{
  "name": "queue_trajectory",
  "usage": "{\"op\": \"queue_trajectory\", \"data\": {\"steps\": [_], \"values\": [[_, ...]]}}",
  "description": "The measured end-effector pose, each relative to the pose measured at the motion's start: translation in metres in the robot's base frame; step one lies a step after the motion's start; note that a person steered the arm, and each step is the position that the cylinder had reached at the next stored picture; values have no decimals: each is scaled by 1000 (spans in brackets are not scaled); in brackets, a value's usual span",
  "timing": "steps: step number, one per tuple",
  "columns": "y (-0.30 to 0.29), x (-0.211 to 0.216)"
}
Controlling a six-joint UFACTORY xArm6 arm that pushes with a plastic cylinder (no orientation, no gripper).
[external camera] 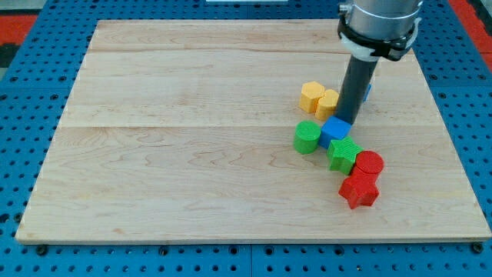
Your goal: Push all the blocks to the bottom side of the board
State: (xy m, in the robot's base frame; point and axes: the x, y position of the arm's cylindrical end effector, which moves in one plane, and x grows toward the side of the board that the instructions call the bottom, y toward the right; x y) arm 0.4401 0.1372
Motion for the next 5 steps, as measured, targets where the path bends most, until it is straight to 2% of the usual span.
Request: {"op": "queue_trajectory", "data": {"steps": [1,2,3,4,5], "values": [[16,-1],[69,-20],[68,-76],[37,-100],[5,-76]]}}
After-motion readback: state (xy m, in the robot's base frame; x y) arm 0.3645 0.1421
